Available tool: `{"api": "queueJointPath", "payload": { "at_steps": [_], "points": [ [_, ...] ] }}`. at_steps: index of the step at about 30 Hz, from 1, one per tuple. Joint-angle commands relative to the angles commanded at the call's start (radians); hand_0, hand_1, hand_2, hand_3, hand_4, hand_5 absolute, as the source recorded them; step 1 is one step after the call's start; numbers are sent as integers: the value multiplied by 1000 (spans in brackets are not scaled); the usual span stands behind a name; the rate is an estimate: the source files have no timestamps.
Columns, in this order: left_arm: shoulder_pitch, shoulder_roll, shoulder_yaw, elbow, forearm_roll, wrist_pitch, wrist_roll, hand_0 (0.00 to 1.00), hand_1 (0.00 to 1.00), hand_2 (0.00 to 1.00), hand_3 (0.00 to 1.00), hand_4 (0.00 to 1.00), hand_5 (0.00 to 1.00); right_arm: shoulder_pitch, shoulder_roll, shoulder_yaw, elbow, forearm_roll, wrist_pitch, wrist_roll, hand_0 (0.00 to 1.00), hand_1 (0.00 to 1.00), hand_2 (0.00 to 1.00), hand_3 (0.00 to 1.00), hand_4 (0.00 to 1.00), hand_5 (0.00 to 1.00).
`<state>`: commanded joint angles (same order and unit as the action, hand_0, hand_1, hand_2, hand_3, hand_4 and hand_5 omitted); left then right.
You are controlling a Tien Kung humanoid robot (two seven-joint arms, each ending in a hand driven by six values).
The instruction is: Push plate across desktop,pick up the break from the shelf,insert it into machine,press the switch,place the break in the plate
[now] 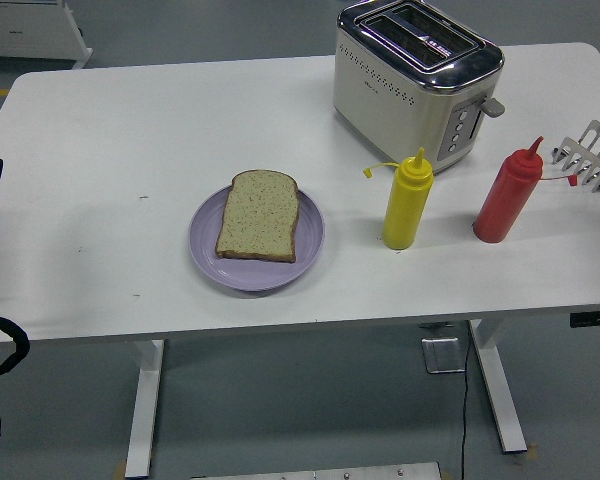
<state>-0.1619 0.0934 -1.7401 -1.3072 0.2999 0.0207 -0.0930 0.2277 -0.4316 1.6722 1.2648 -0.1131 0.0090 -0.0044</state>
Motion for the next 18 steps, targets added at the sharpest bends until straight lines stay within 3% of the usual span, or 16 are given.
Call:
{"api": "queueJointPath", "payload": {
  "at_steps": [18],
  "points": [
    [5, 0, 0, 0, -1, 0, -1, 852, 906, 906, 791, 657, 998, -7, 9, 6, -2, 24, 2, -7, 839, 798, 796, 790, 512, 500]
  ]
}}
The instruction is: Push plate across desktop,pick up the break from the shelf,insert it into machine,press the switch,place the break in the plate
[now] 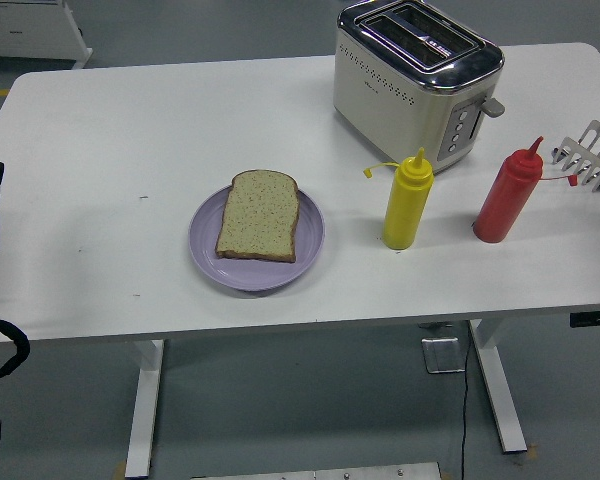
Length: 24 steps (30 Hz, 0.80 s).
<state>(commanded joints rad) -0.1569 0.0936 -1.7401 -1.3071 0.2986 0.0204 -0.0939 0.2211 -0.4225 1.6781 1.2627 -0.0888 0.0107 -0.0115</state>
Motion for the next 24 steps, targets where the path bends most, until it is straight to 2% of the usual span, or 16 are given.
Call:
{"api": "queueJointPath", "payload": {
  "at_steps": [24],
  "points": [
    [-7, -2, -3, -5, -5, -2, -1, 852, 906, 906, 792, 659, 998, 7, 2, 12, -2, 32, 12, -2, 824, 786, 784, 779, 512, 495]
  ]
}}
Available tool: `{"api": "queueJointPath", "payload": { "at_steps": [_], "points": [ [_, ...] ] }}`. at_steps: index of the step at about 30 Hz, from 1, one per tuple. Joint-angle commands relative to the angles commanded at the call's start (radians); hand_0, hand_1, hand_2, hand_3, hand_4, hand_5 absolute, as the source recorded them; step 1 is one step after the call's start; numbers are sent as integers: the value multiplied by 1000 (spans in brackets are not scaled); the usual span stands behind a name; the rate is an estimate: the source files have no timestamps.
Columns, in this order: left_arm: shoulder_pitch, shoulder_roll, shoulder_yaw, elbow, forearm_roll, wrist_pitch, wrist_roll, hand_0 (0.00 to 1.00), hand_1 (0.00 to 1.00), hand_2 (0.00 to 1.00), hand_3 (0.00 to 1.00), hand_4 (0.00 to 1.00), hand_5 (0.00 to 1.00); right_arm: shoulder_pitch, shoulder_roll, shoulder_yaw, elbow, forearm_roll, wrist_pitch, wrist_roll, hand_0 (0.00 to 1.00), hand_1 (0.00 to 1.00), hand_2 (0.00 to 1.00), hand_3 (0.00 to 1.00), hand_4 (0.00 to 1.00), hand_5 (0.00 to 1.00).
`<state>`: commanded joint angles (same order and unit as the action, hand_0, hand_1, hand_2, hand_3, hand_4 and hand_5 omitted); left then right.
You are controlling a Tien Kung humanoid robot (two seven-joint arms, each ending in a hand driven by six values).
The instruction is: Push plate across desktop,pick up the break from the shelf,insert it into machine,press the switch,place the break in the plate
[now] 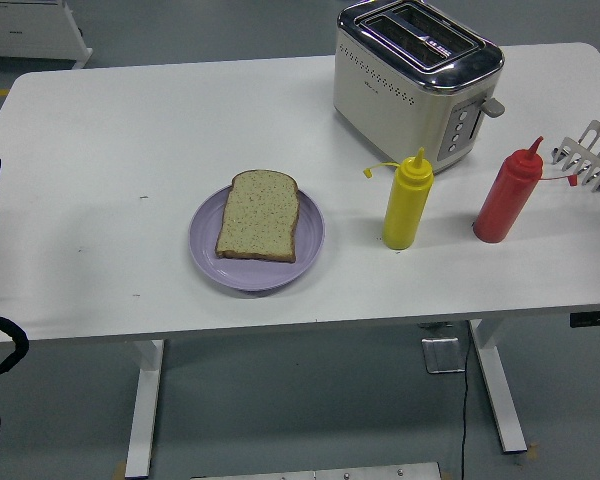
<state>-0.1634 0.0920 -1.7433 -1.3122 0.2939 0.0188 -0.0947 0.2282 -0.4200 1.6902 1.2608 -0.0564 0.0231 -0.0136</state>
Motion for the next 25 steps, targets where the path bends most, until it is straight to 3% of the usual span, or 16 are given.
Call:
{"api": "queueJointPath", "payload": {
  "at_steps": [25],
  "points": [
    [-8, 5, 0, 0, -5, -4, -1, 852, 905, 906, 792, 659, 998, 3, 3, 4, -7, 62, 15, -8, 776, 725, 734, 743, 516, 494]
  ]
}}
